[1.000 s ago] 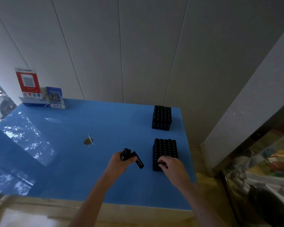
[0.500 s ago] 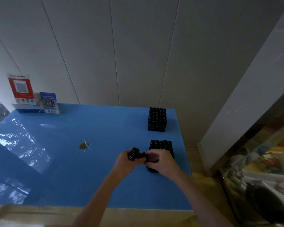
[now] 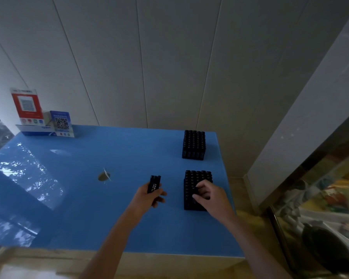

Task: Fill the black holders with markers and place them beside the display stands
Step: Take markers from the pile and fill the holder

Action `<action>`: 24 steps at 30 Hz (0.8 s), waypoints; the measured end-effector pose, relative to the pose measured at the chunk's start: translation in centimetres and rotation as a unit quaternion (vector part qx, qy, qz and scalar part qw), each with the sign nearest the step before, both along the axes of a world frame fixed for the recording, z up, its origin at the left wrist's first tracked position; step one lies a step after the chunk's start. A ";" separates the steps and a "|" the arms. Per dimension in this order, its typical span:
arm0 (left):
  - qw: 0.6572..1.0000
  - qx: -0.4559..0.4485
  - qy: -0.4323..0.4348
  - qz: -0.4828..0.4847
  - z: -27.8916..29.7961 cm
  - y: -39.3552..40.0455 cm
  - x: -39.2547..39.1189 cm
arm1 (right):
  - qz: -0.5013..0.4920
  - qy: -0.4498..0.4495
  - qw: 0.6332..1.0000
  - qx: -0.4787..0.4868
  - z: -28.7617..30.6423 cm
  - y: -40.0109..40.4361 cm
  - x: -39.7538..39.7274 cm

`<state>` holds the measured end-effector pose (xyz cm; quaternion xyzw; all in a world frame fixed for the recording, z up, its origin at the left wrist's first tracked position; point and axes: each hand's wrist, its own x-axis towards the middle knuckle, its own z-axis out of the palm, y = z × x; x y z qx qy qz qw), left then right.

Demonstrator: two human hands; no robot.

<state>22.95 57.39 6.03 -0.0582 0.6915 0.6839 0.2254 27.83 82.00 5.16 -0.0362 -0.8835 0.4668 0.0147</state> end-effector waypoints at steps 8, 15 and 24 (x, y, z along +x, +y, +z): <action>0.999 0.034 -0.011 0.013 0.5 -0.8 0.7 | -0.014 0.010 0.999 0.039 -1.3 0.7 0.5; 0.999 -0.036 0.025 -0.011 0.3 -1.0 1.0 | 0.037 0.007 0.992 0.123 -2.5 0.1 0.8; 1.000 -0.021 0.012 -0.002 -0.2 -1.3 1.0 | 0.037 0.015 0.984 0.175 -3.9 -0.2 0.9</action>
